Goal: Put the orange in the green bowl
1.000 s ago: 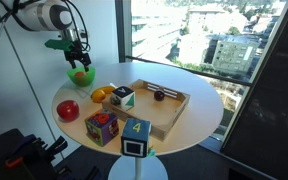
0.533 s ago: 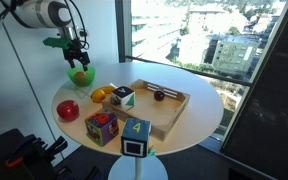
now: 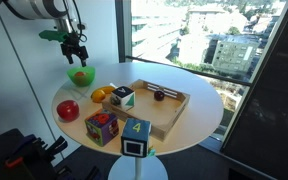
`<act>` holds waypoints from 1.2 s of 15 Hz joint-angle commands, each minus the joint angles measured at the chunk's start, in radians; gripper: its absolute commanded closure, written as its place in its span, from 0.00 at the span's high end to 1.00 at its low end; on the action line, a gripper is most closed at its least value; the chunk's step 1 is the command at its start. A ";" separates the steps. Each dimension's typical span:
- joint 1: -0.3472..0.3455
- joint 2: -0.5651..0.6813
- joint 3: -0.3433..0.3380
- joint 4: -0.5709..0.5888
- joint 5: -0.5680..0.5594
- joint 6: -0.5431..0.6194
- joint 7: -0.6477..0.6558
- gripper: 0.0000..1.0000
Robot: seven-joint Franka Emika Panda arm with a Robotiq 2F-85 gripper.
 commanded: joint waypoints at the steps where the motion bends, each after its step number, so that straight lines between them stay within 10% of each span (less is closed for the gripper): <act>1: -0.015 -0.072 -0.001 -0.052 0.001 -0.040 0.025 1.00; 18: -0.104 -0.259 -0.012 -0.209 0.033 -0.263 -0.032 1.00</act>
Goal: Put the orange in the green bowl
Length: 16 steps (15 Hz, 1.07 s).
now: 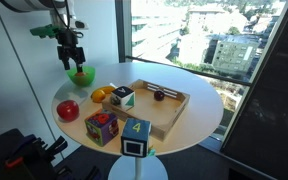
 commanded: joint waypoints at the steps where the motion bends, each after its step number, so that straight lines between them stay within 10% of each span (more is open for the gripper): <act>1: -0.017 -0.079 -0.008 -0.048 0.035 -0.072 -0.042 1.00; 16: -0.042 -0.343 -0.035 -0.177 0.087 -0.148 -0.135 1.00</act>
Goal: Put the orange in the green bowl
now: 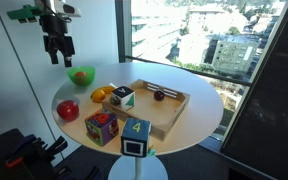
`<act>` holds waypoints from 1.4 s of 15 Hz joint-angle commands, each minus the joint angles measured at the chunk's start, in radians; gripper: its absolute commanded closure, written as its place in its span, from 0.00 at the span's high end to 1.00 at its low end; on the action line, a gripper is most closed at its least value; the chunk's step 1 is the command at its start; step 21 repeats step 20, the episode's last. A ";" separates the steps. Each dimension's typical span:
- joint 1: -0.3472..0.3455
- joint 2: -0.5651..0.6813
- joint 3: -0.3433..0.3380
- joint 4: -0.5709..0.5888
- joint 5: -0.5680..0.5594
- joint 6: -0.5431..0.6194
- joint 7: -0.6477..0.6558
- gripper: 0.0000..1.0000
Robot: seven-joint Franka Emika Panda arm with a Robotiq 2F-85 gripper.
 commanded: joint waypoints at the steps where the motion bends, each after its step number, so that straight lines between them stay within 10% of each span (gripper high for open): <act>1: -0.010 -0.093 -0.010 -0.048 0.029 0.001 -0.061 1.00; 21: -0.014 -0.110 0.002 -0.055 0.024 -0.001 -0.053 1.00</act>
